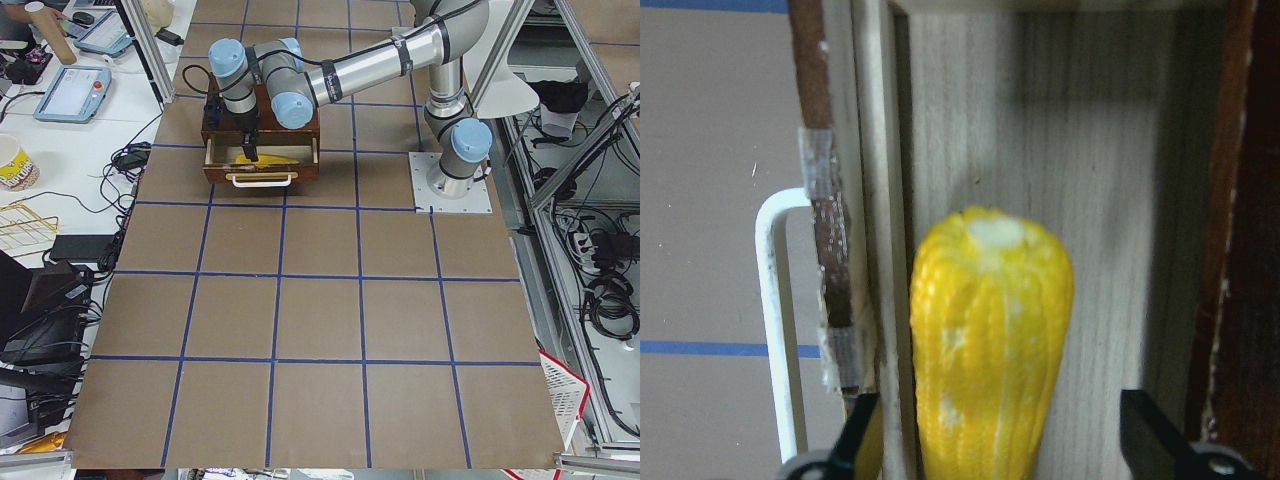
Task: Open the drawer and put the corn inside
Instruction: 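Lower the corn into the open drawer and open the left gripper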
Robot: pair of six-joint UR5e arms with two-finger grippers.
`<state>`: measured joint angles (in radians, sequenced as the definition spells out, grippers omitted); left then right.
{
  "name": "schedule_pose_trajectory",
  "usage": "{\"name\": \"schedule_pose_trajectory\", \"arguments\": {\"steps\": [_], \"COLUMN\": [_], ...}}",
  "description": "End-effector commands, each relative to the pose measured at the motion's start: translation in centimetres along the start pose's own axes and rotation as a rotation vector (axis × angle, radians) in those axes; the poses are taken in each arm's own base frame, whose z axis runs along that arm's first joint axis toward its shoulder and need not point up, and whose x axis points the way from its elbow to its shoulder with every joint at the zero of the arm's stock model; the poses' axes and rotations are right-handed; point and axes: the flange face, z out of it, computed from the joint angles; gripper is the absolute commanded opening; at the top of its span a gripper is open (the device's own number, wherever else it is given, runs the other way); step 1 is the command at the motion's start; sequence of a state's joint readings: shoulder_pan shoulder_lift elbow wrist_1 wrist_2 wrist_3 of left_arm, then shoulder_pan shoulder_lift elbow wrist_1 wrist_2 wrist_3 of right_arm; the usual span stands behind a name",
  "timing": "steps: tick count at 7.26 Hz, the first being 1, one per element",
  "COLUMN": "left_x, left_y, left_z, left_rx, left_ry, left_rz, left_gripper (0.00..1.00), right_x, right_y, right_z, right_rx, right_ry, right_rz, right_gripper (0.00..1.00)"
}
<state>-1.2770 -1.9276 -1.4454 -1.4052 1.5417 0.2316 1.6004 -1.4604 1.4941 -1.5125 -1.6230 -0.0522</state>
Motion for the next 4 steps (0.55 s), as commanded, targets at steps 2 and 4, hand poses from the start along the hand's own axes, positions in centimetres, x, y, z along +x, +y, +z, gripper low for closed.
{"name": "schedule_pose_trajectory", "arguments": {"steps": [2, 4], "left_x": [0.8, 5.4], "left_y": [0.7, 2.7], "left_z": [-2.7, -6.4], "left_rx": [0.035, 0.090], "left_ry": [-0.010, -0.031], "left_rz": [0.003, 0.037], "left_gripper": [0.97, 1.00], "right_x": [-0.1, 0.0], "right_y": [0.0, 0.0], "right_z": [0.0, 0.0], "right_rx": [0.000, 0.000], "right_ry": [0.000, 0.000], "right_rz": [-0.001, 0.000], "right_gripper": [1.00, 1.00]}}
